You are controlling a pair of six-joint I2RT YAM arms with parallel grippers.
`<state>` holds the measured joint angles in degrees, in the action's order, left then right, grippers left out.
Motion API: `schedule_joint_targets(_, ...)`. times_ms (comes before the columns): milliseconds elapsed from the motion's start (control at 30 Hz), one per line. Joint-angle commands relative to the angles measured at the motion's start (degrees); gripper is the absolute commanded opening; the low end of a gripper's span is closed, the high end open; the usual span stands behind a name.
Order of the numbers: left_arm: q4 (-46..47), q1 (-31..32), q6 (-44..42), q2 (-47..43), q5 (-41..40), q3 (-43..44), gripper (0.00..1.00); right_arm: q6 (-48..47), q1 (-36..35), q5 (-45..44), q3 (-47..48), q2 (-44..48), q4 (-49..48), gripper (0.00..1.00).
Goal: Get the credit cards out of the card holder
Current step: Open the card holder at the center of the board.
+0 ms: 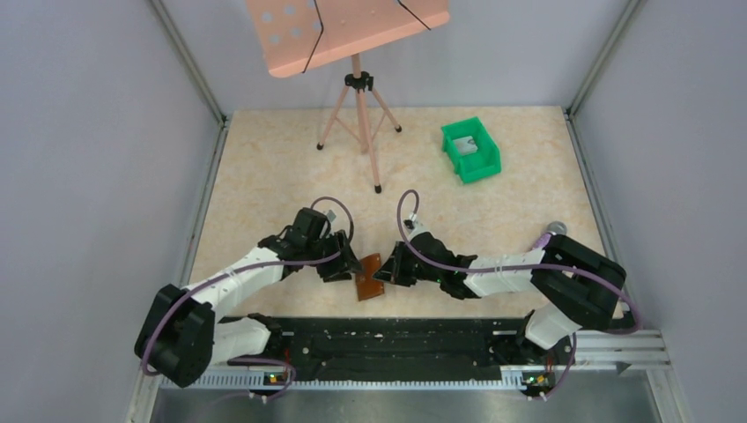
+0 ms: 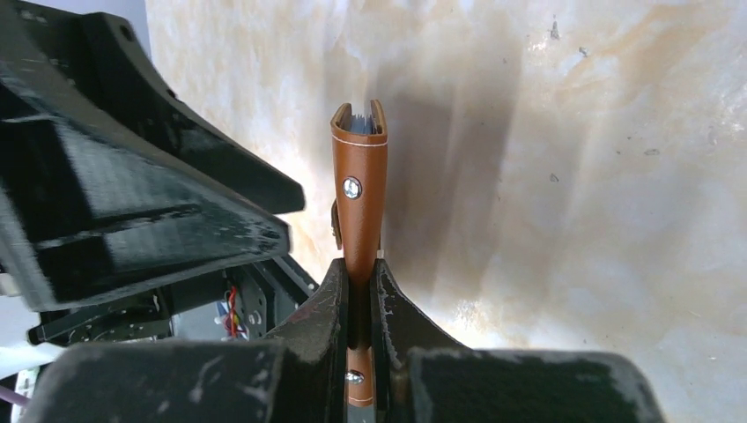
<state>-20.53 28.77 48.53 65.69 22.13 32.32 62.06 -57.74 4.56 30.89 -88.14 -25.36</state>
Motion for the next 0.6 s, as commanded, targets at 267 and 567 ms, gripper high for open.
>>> schedule_joint_targets(267, 3.3, 5.0, 1.6, 8.6, -1.7, 3.6, 0.47, -2.5, -1.7, -1.7, 4.2, 2.2, 0.9, 0.00)
schedule_joint_targets(567, 2.0, 5.9, 1.3, 12.9, -4.8, 3.8, 0.41, -3.2, -2.3, -2.4, 4.1, 3.1, 1.7, 0.00)
